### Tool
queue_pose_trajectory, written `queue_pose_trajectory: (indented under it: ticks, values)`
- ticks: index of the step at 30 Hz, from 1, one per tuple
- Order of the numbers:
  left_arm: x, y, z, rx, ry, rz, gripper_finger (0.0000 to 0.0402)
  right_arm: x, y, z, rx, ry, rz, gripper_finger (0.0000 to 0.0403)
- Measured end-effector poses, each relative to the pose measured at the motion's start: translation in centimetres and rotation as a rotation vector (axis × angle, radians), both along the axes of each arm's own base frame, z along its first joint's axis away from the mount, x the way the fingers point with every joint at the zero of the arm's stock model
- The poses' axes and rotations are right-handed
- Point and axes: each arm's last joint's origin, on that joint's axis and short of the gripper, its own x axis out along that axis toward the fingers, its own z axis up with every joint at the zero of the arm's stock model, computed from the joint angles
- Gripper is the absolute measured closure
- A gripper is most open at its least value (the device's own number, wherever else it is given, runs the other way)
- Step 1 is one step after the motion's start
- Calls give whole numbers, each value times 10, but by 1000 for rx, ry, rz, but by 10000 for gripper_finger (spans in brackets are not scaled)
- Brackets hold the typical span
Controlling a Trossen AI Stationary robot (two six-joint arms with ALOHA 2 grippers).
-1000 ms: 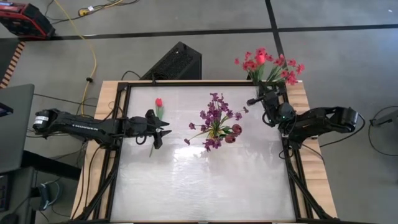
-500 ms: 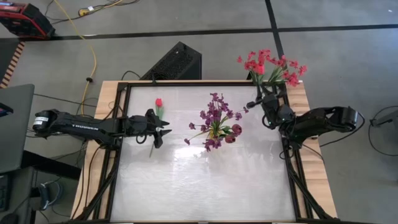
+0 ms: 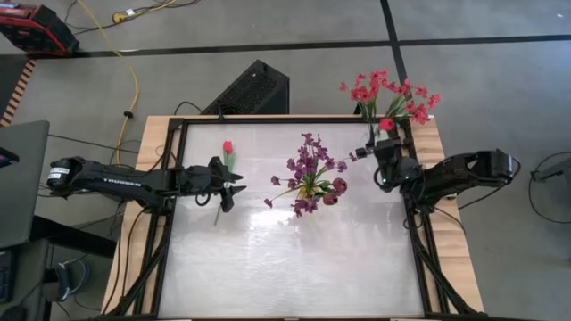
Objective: Sort flowers into vase by color
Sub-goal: Put the right pink tulip into the transparent vase, then put the pink tulip into the transparent vase
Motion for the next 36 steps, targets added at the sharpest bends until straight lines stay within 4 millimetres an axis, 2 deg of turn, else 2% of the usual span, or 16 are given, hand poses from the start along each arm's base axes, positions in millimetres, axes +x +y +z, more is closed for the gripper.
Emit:
queue_pose_trajectory:
  ticks: [7,10,16,19,22,28,36]
  values:
    - [-4,7,-5,-86,25,89,239,15,16,14,53,123,-100,158]
    - [-6,12,-2,-127,95,142,239,24,27,25,88,162,-126,158]
    - [-17,21,7,-262,240,385,239,34,51,44,115,147,-47,157]
    - [-25,24,-2,-330,299,475,239,33,55,46,113,124,-18,157]
    - [-25,24,-12,-384,321,489,239,32,55,47,120,104,-24,157]
    - [-10,26,-32,-414,355,487,239,32,66,48,123,90,32,157]
    - [4,31,-56,-430,430,498,239,31,86,48,142,-31,151,157]
